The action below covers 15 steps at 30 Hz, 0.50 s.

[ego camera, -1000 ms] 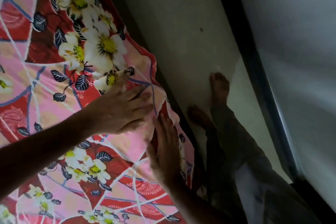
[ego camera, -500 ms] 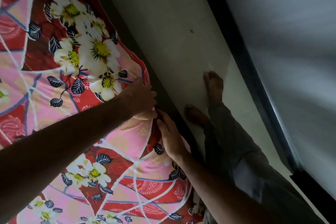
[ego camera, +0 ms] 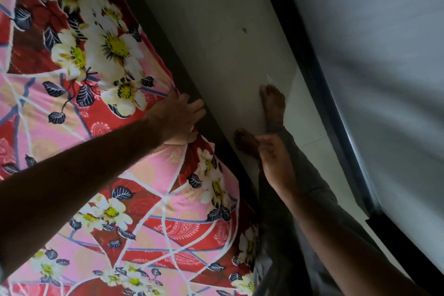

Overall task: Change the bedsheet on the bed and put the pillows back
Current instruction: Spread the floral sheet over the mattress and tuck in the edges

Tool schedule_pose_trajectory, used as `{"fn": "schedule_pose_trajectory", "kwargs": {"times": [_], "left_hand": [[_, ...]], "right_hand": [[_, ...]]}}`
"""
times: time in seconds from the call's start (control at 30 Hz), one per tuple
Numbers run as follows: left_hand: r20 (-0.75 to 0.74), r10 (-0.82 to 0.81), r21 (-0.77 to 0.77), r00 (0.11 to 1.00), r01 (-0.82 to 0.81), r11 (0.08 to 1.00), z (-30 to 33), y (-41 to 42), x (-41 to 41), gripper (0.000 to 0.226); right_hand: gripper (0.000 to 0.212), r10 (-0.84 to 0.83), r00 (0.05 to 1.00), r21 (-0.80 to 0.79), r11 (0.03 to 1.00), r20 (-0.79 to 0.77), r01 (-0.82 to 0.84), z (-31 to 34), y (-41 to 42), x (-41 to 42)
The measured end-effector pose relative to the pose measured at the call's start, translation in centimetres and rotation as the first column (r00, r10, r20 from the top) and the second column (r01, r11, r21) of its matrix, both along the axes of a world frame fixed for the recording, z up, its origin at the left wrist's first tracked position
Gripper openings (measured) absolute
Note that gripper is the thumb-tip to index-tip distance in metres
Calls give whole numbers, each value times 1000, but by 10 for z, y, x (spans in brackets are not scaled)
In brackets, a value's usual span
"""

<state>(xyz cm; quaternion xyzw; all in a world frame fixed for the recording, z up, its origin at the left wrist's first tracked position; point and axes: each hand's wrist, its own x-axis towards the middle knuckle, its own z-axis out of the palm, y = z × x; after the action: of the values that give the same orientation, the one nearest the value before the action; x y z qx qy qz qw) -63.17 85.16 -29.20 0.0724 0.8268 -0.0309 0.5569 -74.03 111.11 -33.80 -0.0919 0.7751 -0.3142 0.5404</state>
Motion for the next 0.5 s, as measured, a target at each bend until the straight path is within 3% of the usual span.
{"fn": "schedule_pose_trajectory", "kwargs": {"times": [0.07,0.17,0.23,0.37,0.5], "left_hand": [[-85,10,-38,996,-13,999,2,8,-3,61],[-235,110,181,966,-68,981,4,50,2,44],[-163,151,280,975,-101,955,6,91,15,39],[-88,154,204,984,-133,970,-1,123,32,50],[-18,157,212,987,-150,966,-3,122,22,56]], "right_hand": [[32,64,998,75,995,0,-64,7,32,10],[30,117,979,77,988,170,-131,27,56,50],[26,155,943,56,982,294,-179,37,61,76],[34,116,913,60,987,391,-151,30,48,89],[40,194,877,48,970,440,-239,20,37,84]]}}
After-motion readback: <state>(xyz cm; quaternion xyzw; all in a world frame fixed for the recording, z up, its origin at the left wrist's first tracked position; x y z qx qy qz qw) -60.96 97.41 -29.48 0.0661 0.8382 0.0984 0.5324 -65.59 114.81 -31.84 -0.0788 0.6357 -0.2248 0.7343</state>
